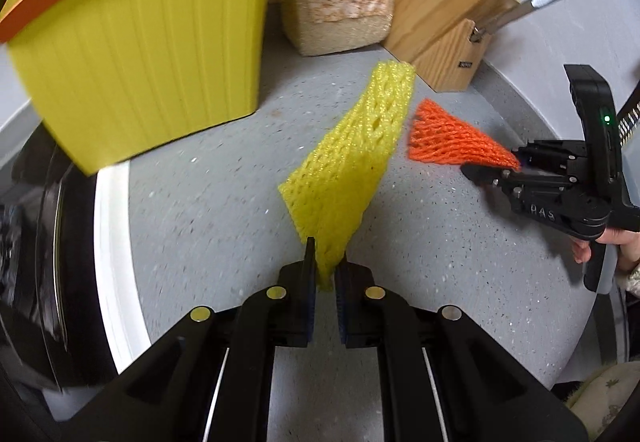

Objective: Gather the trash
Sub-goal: 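Lift the yellow mesh in the left tool while the right tool grasps the orange mesh, then carry the yellow mesh over the yellow bucket and open the left tool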

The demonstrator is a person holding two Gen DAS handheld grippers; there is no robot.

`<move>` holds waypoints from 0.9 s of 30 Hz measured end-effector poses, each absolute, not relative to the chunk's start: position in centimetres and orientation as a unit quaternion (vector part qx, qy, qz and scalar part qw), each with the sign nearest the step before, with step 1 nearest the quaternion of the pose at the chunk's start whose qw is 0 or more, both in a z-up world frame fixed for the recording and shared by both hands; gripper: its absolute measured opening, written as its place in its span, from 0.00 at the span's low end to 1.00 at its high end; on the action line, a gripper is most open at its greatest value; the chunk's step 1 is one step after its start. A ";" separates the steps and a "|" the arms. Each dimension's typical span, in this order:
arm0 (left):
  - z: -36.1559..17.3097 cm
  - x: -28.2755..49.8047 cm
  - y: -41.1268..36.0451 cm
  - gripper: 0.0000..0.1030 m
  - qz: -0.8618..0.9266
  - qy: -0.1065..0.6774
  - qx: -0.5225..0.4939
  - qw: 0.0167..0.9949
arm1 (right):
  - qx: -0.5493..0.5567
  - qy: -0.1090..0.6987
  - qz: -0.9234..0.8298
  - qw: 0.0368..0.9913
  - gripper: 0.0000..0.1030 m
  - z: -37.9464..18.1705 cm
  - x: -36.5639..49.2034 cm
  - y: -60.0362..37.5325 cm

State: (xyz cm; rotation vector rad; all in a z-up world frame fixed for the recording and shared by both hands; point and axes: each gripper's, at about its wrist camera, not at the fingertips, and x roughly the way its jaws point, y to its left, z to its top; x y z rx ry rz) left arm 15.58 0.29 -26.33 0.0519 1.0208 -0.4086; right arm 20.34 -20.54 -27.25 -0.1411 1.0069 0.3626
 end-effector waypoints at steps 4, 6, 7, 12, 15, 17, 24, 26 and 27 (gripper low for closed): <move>-25.2 14.6 1.2 0.09 -0.180 0.470 0.004 0.864 | -0.050 0.462 0.190 0.865 0.15 -25.6 18.8 -20.4; -23.9 14.0 2.0 0.10 -0.172 0.453 -0.008 0.875 | -0.036 0.446 0.199 0.872 0.15 -24.1 17.6 -20.5; -22.9 13.5 2.6 0.10 -0.166 0.441 -0.016 0.882 | -0.030 0.434 0.205 0.877 0.15 -23.1 16.7 -20.6; -18.0 11.7 5.0 0.09 -0.133 0.381 -0.040 0.914 | 0.000 0.398 0.219 0.891 0.15 -19.8 12.4 -21.2; -14.5 11.8 6.3 0.09 -0.118 0.345 -0.051 0.930 | 0.019 0.385 0.212 0.898 0.15 -18.6 10.1 -21.8; -12.0 12.3 7.0 0.10 -0.100 0.324 -0.043 0.940 | 0.023 0.379 0.209 0.901 0.15 -18.0 9.3 -22.2; -5.2 17.1 7.7 0.10 -0.060 0.272 0.026 0.960 | 0.030 0.346 0.216 0.912 0.15 -15.5 8.8 -22.5; -4.2 19.1 8.1 0.09 -0.046 0.276 0.036 0.959 | 0.027 0.332 0.221 0.917 0.15 -14.6 8.6 -22.3; -3.8 20.2 8.1 0.10 -0.043 0.279 0.040 0.958 | 0.024 0.327 0.222 0.918 0.15 -14.2 8.3 -22.3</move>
